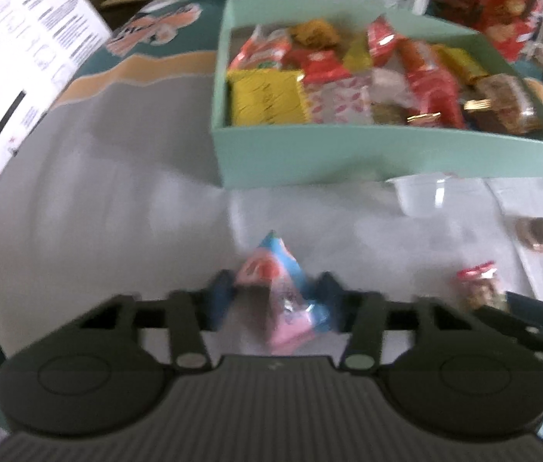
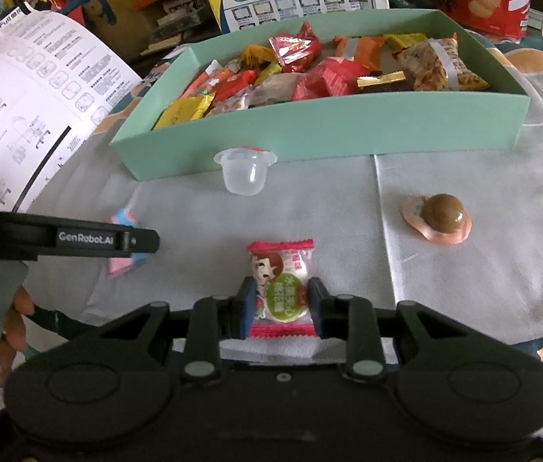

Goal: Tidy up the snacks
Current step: 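Grasp pink-blue candy with left tool while right tool grasps red-white candy packet, then drop pink-blue candy into green box with left tool while right drops candy packet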

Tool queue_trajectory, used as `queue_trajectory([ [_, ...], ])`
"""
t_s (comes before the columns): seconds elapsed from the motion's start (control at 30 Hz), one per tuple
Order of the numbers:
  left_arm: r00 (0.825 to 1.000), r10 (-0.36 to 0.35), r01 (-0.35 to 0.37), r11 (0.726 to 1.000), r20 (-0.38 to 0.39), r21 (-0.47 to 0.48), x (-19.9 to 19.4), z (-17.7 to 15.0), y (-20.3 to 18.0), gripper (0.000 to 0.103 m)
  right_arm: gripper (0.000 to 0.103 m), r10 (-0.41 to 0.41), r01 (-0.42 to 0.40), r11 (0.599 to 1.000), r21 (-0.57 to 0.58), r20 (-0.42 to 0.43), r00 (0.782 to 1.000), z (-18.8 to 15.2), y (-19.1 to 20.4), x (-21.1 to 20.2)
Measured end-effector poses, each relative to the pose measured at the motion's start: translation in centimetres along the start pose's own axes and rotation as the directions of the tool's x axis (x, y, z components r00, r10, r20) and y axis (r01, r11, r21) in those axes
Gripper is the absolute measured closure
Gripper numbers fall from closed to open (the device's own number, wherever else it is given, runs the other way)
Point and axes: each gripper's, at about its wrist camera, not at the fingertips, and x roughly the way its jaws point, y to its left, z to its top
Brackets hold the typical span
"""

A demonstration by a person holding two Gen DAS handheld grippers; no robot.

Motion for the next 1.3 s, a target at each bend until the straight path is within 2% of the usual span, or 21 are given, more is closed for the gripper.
queue_trajectory([
  [0.07,1.0,-0.011,0.011,1.0,0.025,0.019,-0.3,-0.3,0.0,0.068,0.075,-0.005,0.005,1.0,-0.008,0.007,1.0,-0.1,0.2,0.0],
  [0.2,0.999,-0.038,0.038,0.999,0.036,0.019,-0.4,-0.7,0.5,0.068,0.075,-0.011,0.012,1.0,-0.022,0.016,1.0,-0.1,0.4,0.1],
  [0.43,1.0,-0.006,0.006,1.0,0.011,0.002,-0.4,-0.7,0.9,0.059,0.074,-0.021,0.022,0.999,-0.042,0.027,0.999,-0.1,0.5,0.4],
  [0.5,1.0,0.018,-0.018,1.0,-0.012,-0.006,-0.4,-0.7,0.9,0.051,0.074,-0.023,0.024,0.998,-0.05,0.028,0.999,-0.1,0.6,0.4],
  [0.57,0.999,0.03,-0.03,1.0,-0.012,-0.001,-0.4,-0.8,0.7,0.05,0.074,-0.022,0.024,0.998,-0.051,0.03,0.999,-0.1,0.6,0.5],
  [0.6,0.999,0.034,-0.034,0.999,-0.009,0.001,-0.4,-0.9,0.6,0.05,0.074,-0.022,0.024,0.998,-0.055,0.031,0.999,-0.1,0.6,0.5],
  [0.7,1.0,0.024,-0.024,1.0,0.002,0.013,-0.5,-0.9,0.4,0.061,0.074,-0.031,0.034,0.997,-0.074,0.039,0.999,-0.1,0.8,0.7],
  [0.8,0.999,0.031,-0.034,0.997,0.032,0.073,-0.7,-1.2,-0.5,0.072,0.074,-0.044,0.048,0.994,-0.1,0.04,0.998,-0.2,1.3,0.7],
  [0.87,0.999,0.031,-0.034,0.995,0.033,0.092,-0.9,-1.3,-1.0,0.079,0.075,-0.042,0.044,0.996,-0.075,0.034,0.999,-0.1,1.1,0.6],
  [1.07,0.998,-0.033,0.029,0.996,0.045,0.09,-2.7,-1.3,-0.8,0.079,0.075,0.007,-0.008,0.999,0.04,0.021,1.0,0.1,-0.7,-0.3],
  [1.3,0.992,-0.091,0.088,0.996,0.089,0.035,-5.2,0.8,0.3,0.079,0.075,0.037,-0.042,0.996,0.075,0.076,0.996,1.8,-1.5,-2.4],
])
